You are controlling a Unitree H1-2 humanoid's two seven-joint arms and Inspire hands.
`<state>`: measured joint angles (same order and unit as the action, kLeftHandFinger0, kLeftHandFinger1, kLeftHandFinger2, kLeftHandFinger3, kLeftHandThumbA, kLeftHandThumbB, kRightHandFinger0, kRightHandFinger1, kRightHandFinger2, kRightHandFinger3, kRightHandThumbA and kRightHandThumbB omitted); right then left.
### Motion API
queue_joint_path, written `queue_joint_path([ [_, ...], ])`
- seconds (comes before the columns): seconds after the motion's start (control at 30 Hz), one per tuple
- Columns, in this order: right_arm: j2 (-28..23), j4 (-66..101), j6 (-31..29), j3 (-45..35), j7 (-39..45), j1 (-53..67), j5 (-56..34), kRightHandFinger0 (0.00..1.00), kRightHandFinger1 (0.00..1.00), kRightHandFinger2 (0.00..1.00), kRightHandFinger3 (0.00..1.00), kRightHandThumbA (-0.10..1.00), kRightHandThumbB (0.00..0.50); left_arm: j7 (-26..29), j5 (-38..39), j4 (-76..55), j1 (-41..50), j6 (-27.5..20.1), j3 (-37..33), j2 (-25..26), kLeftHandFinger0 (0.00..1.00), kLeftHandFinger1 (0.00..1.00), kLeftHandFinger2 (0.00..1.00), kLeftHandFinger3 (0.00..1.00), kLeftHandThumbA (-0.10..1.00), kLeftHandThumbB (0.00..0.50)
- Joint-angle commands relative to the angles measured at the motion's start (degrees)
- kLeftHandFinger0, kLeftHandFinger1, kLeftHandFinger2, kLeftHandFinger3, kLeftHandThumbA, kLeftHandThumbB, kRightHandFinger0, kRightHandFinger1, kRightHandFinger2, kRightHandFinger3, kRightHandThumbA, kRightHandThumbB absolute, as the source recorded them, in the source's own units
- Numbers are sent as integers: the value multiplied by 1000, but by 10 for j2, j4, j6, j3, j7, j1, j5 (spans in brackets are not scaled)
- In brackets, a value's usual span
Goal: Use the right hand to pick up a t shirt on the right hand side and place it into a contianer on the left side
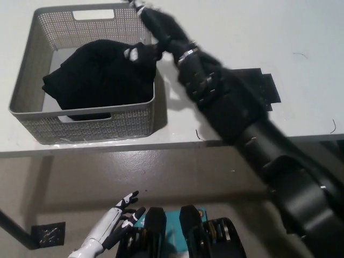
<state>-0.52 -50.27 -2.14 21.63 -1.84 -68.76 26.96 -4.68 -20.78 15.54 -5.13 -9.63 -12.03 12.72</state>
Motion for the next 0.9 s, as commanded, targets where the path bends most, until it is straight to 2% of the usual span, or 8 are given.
queue_joint_path([
  [0.0,-38,85,31,-1,62,-15,1,1000,1000,1000,1000,704,500,2,0,-20,-5,9,9,10,804,841,961,1000,1000,364],
  [0.23,-123,344,64,-71,77,97,-39,1000,1000,1000,1000,655,499,13,-3,-8,-10,-8,13,16,778,827,941,1000,1000,399],
  [0.37,-157,489,46,-107,51,199,-29,1000,1000,1000,1000,779,364,2,21,-6,-12,-16,25,29,825,854,976,1000,1000,365],
  [0.47,-170,553,45,-125,47,262,-33,1000,1000,1000,1000,945,329,1,28,-1,-16,-18,32,33,801,832,955,1000,1000,369],
  [0.6,-174,657,13,-165,18,421,-57,1000,1000,1000,1000,939,251,5,26,3,-19,-18,39,41,838,854,979,1000,1000,363],
  [0.73,-169,681,-27,-179,-6,517,-52,1000,1000,1000,1000,925,252,17,21,12,-13,-21,47,39,827,849,961,1000,1000,387],
  [0.8,-166,687,-70,-192,-25,596,-54,1000,1000,1000,1000,847,177,15,24,15,-6,-19,50,35,855,878,987,1000,1000,383],
  [0.87,-163,686,-85,-201,-32,646,-52,1000,1000,1000,1000,886,187,16,30,19,-1,-24,55,31,869,884,1000,1000,1000,378],
])
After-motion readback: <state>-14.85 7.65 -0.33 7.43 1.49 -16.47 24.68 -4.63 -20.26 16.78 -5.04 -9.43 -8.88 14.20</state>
